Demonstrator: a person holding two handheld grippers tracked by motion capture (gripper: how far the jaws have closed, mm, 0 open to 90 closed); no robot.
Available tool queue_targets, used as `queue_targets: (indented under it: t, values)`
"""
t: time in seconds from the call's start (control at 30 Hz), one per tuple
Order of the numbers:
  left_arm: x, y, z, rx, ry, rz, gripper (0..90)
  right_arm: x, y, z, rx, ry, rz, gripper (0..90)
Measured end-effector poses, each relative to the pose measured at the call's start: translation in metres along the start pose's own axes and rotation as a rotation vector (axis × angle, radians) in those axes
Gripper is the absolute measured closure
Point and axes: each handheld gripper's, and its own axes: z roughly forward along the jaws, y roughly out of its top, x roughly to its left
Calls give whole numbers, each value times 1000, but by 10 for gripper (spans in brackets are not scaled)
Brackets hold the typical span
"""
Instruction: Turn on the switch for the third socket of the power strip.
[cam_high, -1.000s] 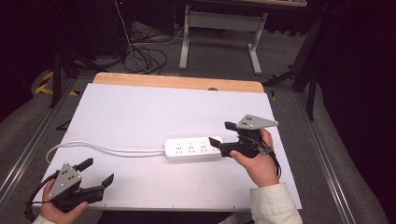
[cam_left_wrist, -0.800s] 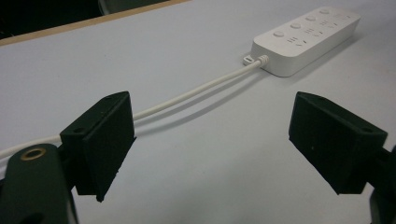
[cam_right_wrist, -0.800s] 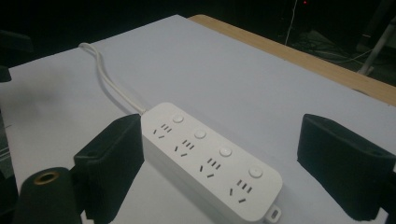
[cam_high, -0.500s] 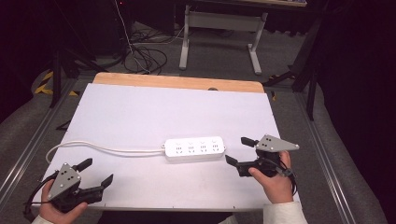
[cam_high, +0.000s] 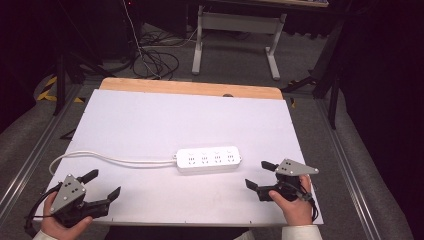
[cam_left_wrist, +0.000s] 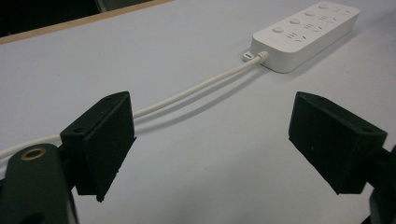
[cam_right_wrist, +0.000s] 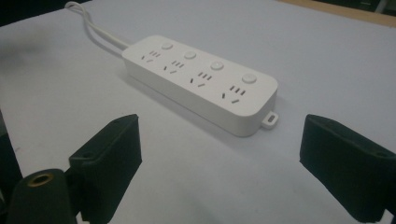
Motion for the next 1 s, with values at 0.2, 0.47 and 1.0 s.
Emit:
queue_targets:
  t: [0.2, 0.47, 1.0]
  values:
    - [2, 0, -1, -4, 1, -2, 142, 0, -15, 2, 6, -11, -2, 132]
    - [6, -2, -1, -1, -28, -7, 117, -2, -35, 7, 65, -20, 19, 132]
    - [7, -8, 4, -12, -12, 14, 96, 0, -38, 10, 48, -74, -8, 112]
